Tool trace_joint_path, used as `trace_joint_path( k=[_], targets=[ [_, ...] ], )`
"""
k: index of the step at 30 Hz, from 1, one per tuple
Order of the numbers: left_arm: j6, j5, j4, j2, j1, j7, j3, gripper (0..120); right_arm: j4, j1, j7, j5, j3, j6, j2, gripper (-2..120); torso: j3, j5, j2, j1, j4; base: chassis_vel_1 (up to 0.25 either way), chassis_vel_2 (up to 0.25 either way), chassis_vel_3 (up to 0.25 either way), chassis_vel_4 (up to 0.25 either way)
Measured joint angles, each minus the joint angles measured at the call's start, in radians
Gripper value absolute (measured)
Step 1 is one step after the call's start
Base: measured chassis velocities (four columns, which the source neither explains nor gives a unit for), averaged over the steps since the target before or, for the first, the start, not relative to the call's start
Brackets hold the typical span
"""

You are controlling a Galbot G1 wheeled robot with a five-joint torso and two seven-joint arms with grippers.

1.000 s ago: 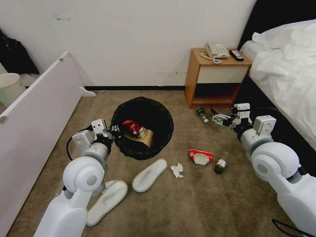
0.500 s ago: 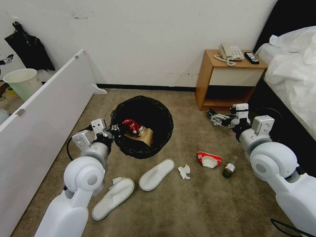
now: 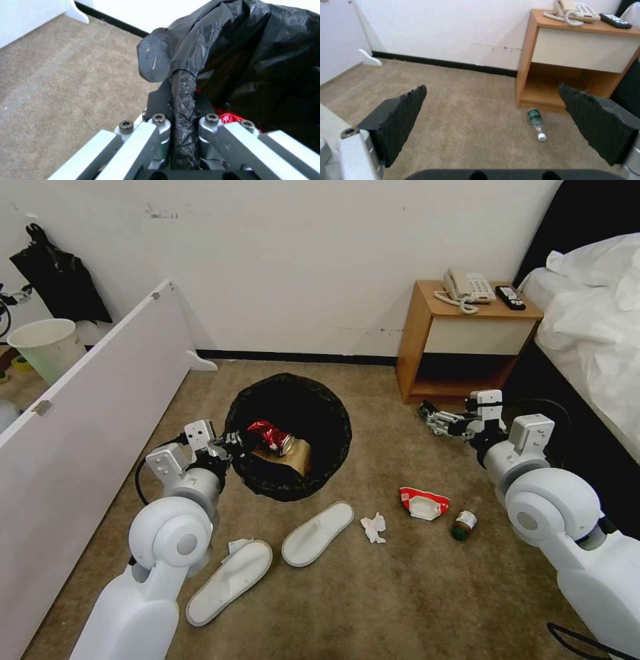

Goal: Pick up the trash bin, then pick up the garbage from the floor and place it into the trash bin.

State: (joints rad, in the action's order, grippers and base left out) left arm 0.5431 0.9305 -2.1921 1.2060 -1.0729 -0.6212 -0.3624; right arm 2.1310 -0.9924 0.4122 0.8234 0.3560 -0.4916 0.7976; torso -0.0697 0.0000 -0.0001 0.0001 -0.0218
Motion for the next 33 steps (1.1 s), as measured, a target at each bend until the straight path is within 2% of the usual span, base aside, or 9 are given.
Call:
trace_joint_path(
  k=[9, 29, 33],
  targets=[
    [0.002, 0.004, -0.004, -0.004, -0.001, 0.0, -0.003, 4, -0.002, 0.01, 0.0, 0.001, -0.009, 0.0, 0.004, 100, 0.0, 0.0, 0.0, 0.0, 0.0001, 0.0, 0.0, 0.0, 0.0],
    [-0.012, -0.002, -0.005, -0.001, -0.003, 0.001, -0.003, 4, -0.002, 0.01, 0.001, 0.002, -0.01, 0.0, 0.002, 100, 0.0, -0.0001, 0.0, 0.0, 0.0009, 0.08, 0.076, 0.077, 0.075],
    [-0.014, -0.004, -0.005, 0.001, -0.004, 0.003, -0.003, 4, -0.002, 0.009, 0.001, 0.002, -0.009, 0.0, 0.0, 100, 0.0, 0.0, 0.0, 0.0, -0.0007, 0.0, 0.0, 0.0, 0.0]
  ],
)
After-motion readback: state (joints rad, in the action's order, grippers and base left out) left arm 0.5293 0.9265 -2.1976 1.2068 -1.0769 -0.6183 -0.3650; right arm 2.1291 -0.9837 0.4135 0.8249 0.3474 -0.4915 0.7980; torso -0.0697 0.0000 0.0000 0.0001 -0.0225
